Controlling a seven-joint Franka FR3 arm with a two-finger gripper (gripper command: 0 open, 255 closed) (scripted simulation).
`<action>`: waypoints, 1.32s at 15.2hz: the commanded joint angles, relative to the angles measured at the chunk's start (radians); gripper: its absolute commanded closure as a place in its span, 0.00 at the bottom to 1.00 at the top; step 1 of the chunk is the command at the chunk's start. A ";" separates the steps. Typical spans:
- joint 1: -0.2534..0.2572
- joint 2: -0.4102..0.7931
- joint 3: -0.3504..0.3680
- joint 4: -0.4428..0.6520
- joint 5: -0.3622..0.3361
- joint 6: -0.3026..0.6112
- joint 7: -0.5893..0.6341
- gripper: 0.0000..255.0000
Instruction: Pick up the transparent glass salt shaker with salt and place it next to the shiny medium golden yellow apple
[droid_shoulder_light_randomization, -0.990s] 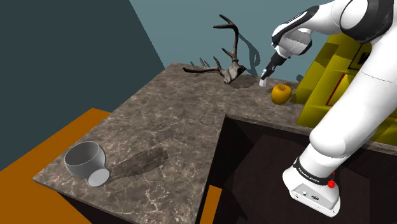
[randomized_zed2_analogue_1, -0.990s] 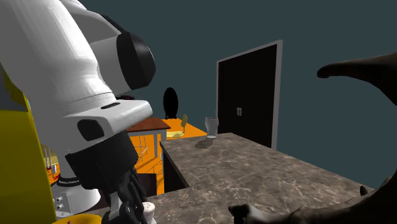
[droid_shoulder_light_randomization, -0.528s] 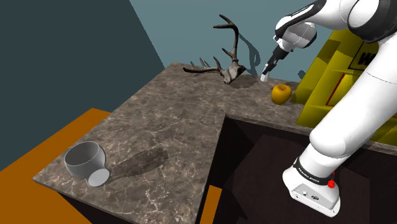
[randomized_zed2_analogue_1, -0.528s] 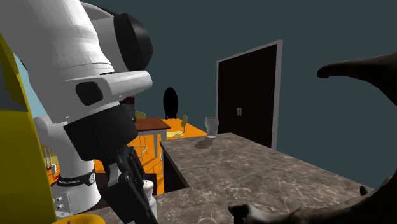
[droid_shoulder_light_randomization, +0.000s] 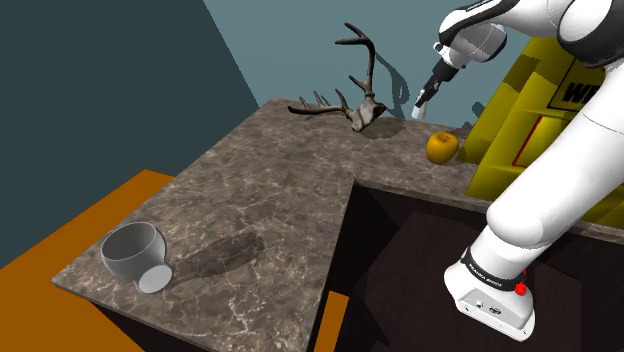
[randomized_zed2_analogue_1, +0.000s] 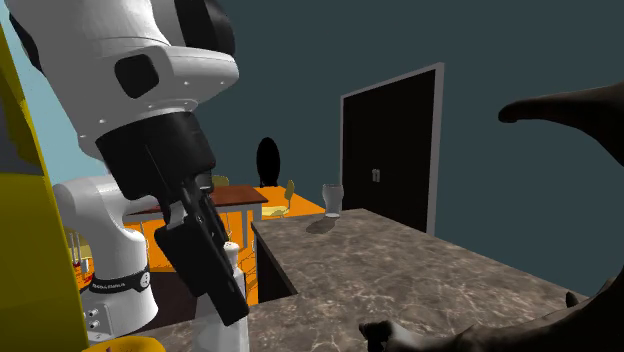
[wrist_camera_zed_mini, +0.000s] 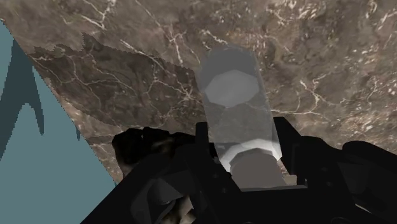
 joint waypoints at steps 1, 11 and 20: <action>-0.002 -0.008 -0.001 0.020 -0.011 -0.025 0.012 1.00; -0.004 -0.036 0.003 0.116 -0.050 -0.137 0.065 1.00; -0.015 -0.230 0.049 -0.140 -0.141 -0.036 0.123 1.00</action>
